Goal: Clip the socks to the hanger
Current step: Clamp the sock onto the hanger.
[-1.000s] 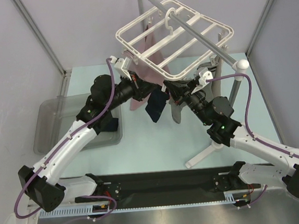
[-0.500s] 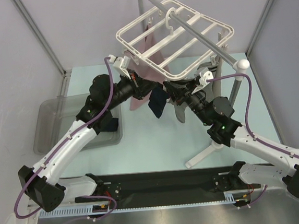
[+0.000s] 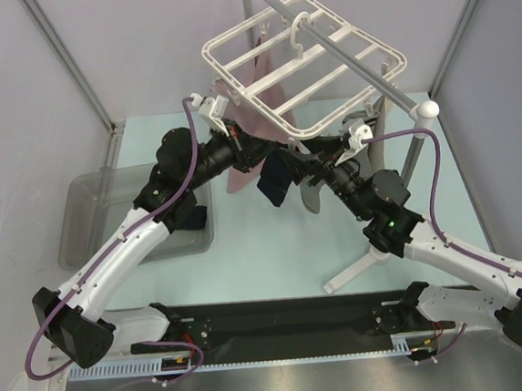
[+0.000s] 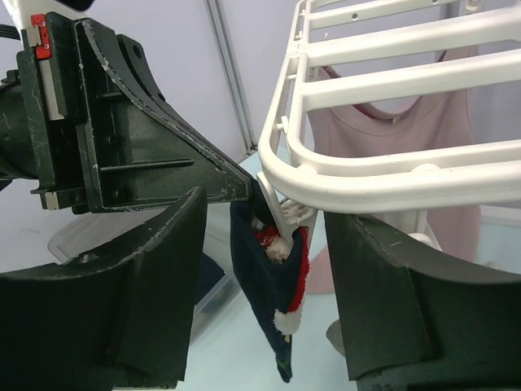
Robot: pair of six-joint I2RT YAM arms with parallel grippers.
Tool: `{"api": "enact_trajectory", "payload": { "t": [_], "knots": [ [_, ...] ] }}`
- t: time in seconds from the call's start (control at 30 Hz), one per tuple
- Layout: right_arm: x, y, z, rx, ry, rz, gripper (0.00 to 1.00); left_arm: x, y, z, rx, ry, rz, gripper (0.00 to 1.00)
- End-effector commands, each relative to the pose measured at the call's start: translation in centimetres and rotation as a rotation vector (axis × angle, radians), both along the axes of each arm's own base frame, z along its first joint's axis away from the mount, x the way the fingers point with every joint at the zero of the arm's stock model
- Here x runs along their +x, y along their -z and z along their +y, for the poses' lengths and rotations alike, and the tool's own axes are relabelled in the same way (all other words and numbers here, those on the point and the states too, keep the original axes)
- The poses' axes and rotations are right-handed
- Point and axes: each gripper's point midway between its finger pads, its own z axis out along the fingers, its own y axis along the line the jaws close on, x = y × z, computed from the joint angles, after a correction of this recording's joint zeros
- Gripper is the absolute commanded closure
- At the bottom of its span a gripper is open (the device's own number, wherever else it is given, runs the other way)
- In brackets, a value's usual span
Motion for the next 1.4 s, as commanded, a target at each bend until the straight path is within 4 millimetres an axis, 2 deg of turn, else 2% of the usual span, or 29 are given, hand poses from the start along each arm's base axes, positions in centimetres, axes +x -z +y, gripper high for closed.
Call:
{"api": "enact_trajectory", "payload": {
  "t": [0.0, 0.13, 0.23, 0.4, 0.53, 0.6, 0.7, 0.73, 0.77, 0.87, 0.9, 0.93, 0.97, 1.03, 1.07, 1.1, 1.2, 1.23, 1.33, 1.37],
  "knots": [
    [-0.9, -1.8, -0.4, 0.038, -0.018, -0.035, 0.36, -0.7, -3.5, -0.5, -0.063, 0.034, -0.062, 1.00],
    [-1.8, -0.9, -0.1, 0.004, -0.058, -0.057, 0.23, -0.8, -3.7, -0.4, -0.063, 0.034, -0.062, 1.00],
    [-2.0, 0.0, -0.1, -0.023, -0.062, -0.050, 0.20, -0.7, -3.7, -0.5, -0.064, 0.036, -0.056, 1.00],
    [-1.8, 1.5, -0.1, -0.063, -0.055, -0.034, 0.23, -1.0, -4.0, -0.6, -0.072, 0.047, -0.056, 1.00],
    [-1.4, 2.2, 0.3, -0.075, -0.056, -0.018, 0.31, -1.2, -4.2, -0.5, -0.076, 0.055, -0.057, 1.00],
    [-1.1, 2.6, 0.4, -0.076, -0.052, -0.008, 0.38, -1.4, -4.5, -0.5, -0.079, 0.059, -0.064, 1.00],
    [-0.8, 2.5, 0.4, -0.066, -0.047, -0.005, 0.53, -1.7, -4.8, -0.4, -0.082, 0.063, -0.069, 1.00],
    [-0.8, 2.4, 0.5, -0.058, -0.045, -0.002, 0.64, -1.7, -4.9, -0.3, -0.082, 0.063, -0.071, 0.99],
    [-0.7, 2.3, 0.4, -0.051, -0.042, 0.000, 0.70, -1.8, -4.9, -0.3, -0.082, 0.064, -0.075, 0.96],
    [-0.3, 1.8, 0.2, -0.035, -0.020, 0.007, 0.92, -2.0, -4.7, 0.0, -0.074, 0.059, -0.087, 0.79],
    [-0.1, 1.9, 0.1, -0.037, -0.011, 0.015, 0.96, -1.7, -4.1, 0.2, -0.066, 0.039, -0.079, 0.66],
    [0.0, 1.7, 0.0, -0.034, -0.006, 0.016, 1.00, -2.0, -4.4, 0.8, -0.071, 0.025, -0.092, 0.61],
    [0.0, 1.7, 0.0, -0.035, -0.005, 0.021, 1.00, -1.9, -4.4, 1.3, -0.066, 0.000, -0.103, 0.52],
    [0.0, 1.6, -0.2, -0.032, 0.004, 0.022, 1.00, -1.3, -3.6, 2.7, -0.053, -0.095, -0.104, 0.47],
    [-0.1, 1.6, -0.3, -0.031, 0.005, 0.023, 1.00, -1.9, -4.8, 4.1, -0.067, -0.132, -0.146, 0.45],
    [-0.1, 1.6, -0.4, -0.033, 0.006, 0.026, 1.00, -1.8, -4.2, 4.8, -0.056, -0.168, -0.149, 0.43],
    [-0.3, 1.5, -0.8, -0.031, 0.013, 0.028, 1.00, -1.3, -3.9, 9.2, -0.030, -0.367, -0.165, 0.42],
    [-0.5, 1.2, -1.1, -0.023, 0.014, 0.023, 1.00, -0.6, -3.5, 11.0, -0.011, -0.453, -0.154, 0.42],
    [-0.7, 1.0, -1.3, -0.023, 0.015, 0.021, 1.00, 0.5, -2.7, 13.5, 0.003, -0.502, -0.154, 0.43],
    [-0.8, 1.0, -1.3, -0.027, 0.014, 0.023, 1.00, 1.0, -2.4, 14.1, 0.000, -0.513, -0.143, 0.46]
  ]
}}
